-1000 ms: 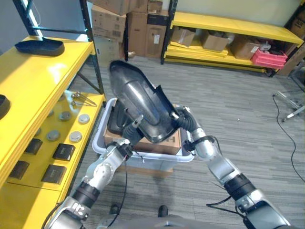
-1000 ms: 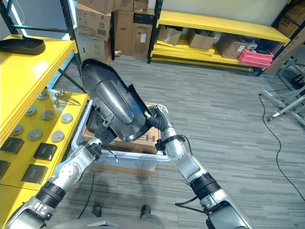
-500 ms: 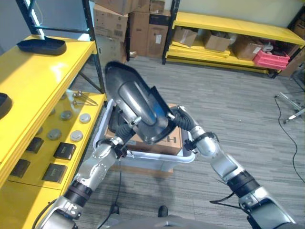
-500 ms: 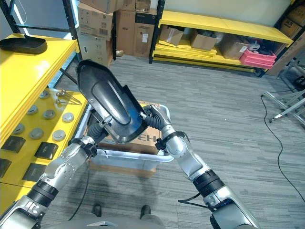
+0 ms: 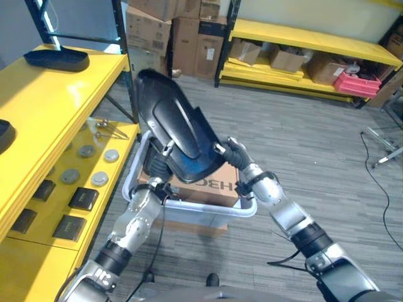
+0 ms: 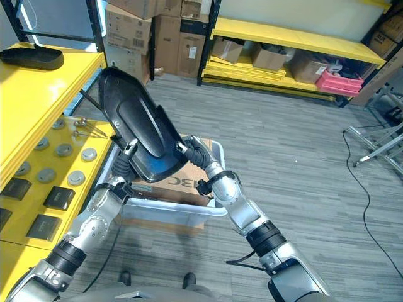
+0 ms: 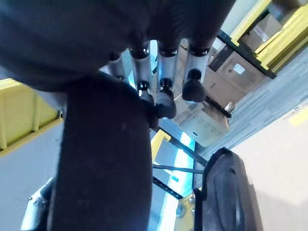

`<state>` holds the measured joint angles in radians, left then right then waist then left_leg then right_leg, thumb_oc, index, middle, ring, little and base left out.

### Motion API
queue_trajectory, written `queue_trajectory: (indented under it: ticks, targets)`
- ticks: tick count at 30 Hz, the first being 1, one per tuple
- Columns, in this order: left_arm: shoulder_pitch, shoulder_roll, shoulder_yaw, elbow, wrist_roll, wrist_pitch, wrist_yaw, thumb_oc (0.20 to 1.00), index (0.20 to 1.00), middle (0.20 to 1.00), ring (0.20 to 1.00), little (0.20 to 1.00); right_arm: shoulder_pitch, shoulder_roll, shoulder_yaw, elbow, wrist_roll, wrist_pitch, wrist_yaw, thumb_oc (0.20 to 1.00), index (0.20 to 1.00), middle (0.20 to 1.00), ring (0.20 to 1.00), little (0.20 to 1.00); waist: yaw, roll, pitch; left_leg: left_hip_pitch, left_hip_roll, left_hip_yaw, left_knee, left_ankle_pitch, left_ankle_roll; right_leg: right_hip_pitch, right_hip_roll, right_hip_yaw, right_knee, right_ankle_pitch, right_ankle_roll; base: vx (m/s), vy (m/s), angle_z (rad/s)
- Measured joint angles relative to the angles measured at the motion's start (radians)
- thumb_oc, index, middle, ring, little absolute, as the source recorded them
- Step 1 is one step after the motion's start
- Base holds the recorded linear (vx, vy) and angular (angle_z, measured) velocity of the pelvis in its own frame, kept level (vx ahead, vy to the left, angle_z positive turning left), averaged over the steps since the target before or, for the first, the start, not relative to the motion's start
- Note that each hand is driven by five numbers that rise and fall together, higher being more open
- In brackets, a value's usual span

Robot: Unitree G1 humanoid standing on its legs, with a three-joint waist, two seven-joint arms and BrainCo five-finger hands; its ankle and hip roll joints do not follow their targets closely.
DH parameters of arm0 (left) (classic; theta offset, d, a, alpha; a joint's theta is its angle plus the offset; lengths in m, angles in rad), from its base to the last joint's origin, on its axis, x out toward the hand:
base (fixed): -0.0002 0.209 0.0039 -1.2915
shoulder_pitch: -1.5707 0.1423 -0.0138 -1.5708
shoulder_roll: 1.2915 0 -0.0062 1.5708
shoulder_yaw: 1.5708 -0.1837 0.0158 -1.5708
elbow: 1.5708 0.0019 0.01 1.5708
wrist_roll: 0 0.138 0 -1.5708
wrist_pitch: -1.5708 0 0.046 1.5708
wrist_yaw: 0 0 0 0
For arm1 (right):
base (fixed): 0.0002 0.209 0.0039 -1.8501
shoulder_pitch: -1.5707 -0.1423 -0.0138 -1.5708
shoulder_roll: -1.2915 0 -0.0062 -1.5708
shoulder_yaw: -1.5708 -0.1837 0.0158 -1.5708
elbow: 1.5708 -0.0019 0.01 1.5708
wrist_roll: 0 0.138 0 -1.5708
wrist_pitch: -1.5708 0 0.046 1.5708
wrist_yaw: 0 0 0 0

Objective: Move parts from the plastic box to the shelf.

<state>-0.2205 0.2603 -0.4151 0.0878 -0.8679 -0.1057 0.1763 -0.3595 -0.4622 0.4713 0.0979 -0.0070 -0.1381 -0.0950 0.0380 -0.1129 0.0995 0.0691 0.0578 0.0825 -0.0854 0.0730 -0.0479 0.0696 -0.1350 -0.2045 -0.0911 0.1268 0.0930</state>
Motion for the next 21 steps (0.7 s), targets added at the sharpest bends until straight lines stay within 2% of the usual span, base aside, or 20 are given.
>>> queue_trajectory:
  ticks: [6,7,12,17,20,21]
  targets:
    - [0.0,0.0,0.0,-0.004,0.048,-0.034,0.017,0.2,0.2,0.2,0.2,0.2,0.0,0.005,0.006,0.0,0.045,0.0,0.014,0.2,0.2,0.2,0.2,0.2,0.011,0.0,0.0,-0.001,0.001,-0.002,0.0,-0.001,0.001,0.0,0.0,-0.003,0.0,-0.001,-0.001,0.01,-0.065,0.01]
    - [0.0,0.001,-0.001,-0.005,0.069,-0.044,0.017,0.2,0.2,0.2,0.2,0.2,0.0,0.005,0.006,0.0,0.051,0.0,0.017,1.0,1.0,1.0,1.0,1.0,0.014,0.001,0.0,-0.002,0.001,-0.003,0.001,0.0,0.001,0.0,0.0,-0.003,0.0,-0.001,-0.001,0.03,-0.088,0.02]
    - [0.0,0.025,0.006,-0.019,0.134,-0.107,0.024,0.2,0.2,0.2,0.2,0.2,0.001,0.039,0.01,0.0,0.15,-0.02,0.019,1.0,1.0,1.0,1.0,1.0,0.012,0.003,-0.001,-0.003,0.001,-0.005,0.005,0.0,-0.001,0.0,0.001,-0.004,0.0,-0.002,-0.002,0.03,-0.069,0.01]
    - [0.002,0.059,0.033,-0.061,0.25,-0.202,0.062,0.2,0.2,0.2,0.2,0.2,0.041,0.097,0.012,-0.009,0.305,-0.115,0.001,1.0,1.0,1.0,1.0,1.0,0.008,0.019,-0.008,-0.01,0.001,-0.017,0.005,-0.003,0.002,0.001,0.001,-0.014,0.0,-0.005,-0.004,0.03,-0.045,0.07]
    - [0.033,0.057,0.065,-0.081,0.308,-0.24,0.079,0.2,0.2,0.2,0.2,0.2,0.177,0.146,-0.002,-0.093,0.394,-0.181,-0.001,1.0,1.0,1.0,1.0,1.0,0.007,0.039,-0.01,-0.017,0.001,-0.03,0.006,-0.001,0.002,0.002,0.001,-0.027,0.0,-0.01,-0.004,0.01,-0.005,0.14]
    - [0.06,0.057,0.103,-0.081,0.331,-0.267,0.107,0.2,0.2,0.2,0.2,0.2,0.258,0.157,-0.02,-0.123,0.416,-0.219,-0.006,1.0,1.0,1.0,1.0,1.0,0.001,0.052,-0.01,-0.017,0.001,-0.03,0.005,-0.003,0.005,0.003,0.001,-0.029,0.0,-0.013,-0.004,0.0,0.0,0.0]
